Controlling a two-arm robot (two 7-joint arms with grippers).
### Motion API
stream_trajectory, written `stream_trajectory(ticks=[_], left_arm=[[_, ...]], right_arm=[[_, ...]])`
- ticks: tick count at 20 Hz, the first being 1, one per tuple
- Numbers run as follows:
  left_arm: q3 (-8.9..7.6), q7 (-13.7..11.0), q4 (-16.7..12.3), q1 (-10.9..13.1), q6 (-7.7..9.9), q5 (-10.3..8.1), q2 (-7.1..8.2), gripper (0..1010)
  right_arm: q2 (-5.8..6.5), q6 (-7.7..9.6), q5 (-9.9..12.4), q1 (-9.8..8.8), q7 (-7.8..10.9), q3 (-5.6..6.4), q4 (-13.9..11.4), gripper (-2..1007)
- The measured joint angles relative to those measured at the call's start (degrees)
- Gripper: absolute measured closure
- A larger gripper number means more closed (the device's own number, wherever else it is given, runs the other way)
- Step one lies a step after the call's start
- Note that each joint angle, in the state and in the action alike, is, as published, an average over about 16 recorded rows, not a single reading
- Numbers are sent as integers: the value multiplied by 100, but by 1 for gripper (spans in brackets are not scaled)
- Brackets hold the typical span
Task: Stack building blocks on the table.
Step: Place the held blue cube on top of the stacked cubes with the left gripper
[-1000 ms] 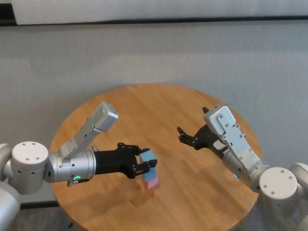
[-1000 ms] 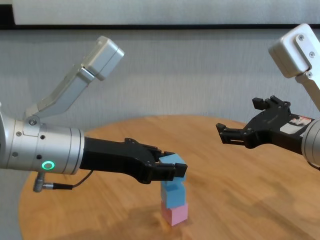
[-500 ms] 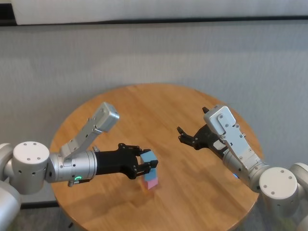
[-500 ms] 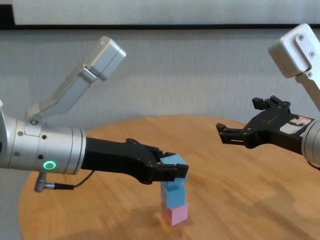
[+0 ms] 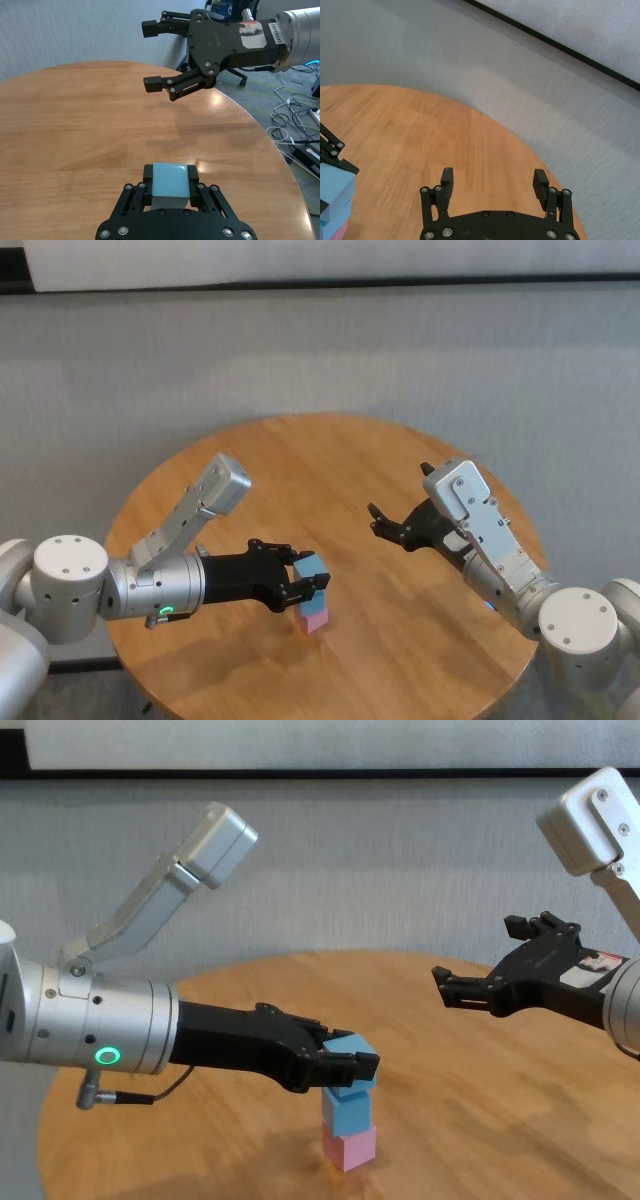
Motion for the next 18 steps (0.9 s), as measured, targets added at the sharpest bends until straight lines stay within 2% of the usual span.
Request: stream_trajectory(ticks=[18], left_arm=[[181,4,205,-132,-112,-175,-5,599]], right_arm=[[0,0,0,0,0,0,0,0]])
